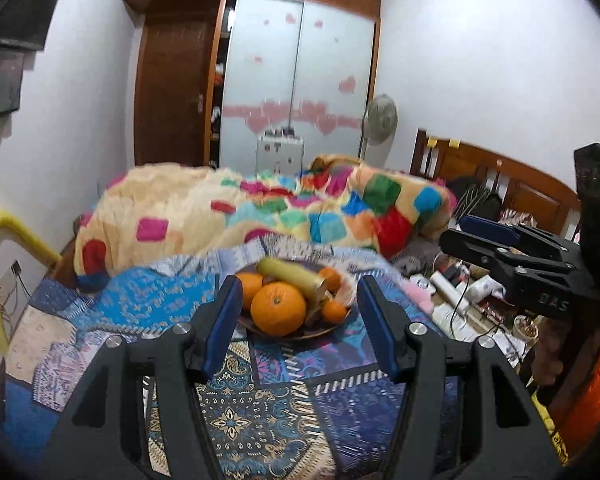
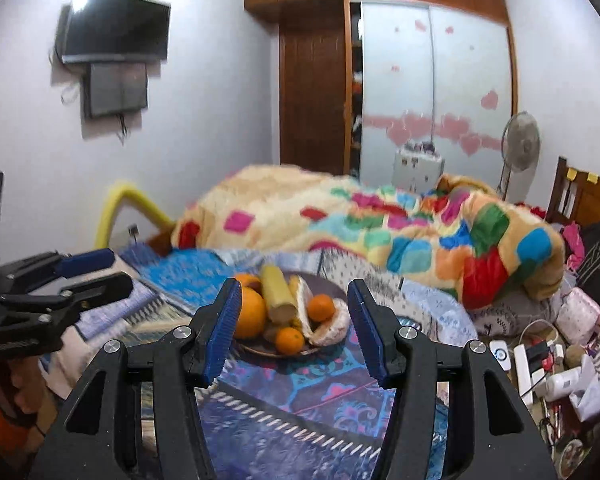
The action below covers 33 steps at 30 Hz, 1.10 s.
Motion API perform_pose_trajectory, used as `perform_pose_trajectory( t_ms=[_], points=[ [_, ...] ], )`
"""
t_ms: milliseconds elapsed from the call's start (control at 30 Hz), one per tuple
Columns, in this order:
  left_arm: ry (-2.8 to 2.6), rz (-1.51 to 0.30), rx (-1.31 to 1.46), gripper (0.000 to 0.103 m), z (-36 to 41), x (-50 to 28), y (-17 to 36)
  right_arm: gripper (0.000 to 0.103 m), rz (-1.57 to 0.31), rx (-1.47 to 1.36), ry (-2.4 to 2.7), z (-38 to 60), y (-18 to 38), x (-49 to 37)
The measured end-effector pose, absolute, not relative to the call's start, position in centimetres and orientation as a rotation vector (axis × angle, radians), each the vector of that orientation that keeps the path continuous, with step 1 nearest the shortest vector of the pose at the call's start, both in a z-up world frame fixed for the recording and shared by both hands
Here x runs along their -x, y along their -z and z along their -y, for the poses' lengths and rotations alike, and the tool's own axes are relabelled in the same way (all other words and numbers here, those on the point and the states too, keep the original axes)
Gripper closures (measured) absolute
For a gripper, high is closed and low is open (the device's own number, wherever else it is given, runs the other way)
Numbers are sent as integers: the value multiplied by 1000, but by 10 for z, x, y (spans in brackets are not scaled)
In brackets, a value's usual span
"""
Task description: Organize fruits
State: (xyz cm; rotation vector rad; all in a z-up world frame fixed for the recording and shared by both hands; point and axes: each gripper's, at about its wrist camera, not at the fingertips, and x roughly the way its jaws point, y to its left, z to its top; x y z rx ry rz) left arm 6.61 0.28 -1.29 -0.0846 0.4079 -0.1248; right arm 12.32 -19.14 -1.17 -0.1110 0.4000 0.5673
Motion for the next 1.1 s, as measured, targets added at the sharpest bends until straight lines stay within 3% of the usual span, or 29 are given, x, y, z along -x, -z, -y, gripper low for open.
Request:
perform_pose_trajectory(
  t_ms=[167,500,567,667,1100],
  points=[
    [98,-286,66,35,8,-20,-17,48,-287,34,-573,201,-15,-77],
    [30,-172,16,9,22,36,-41,7,-145,-38,-527,207,-31,-18],
    [29,-168,15,8,24,41,-41,0,-131,-38,-509,208,-31,-15],
    [16,-163,14,0,25,45,-42,0,-121,-35,-488,210,-29,-8],
    [-2,-178,28,0,23,46,-39,0,-117,-22,-465,211,-27,4]
  ],
)
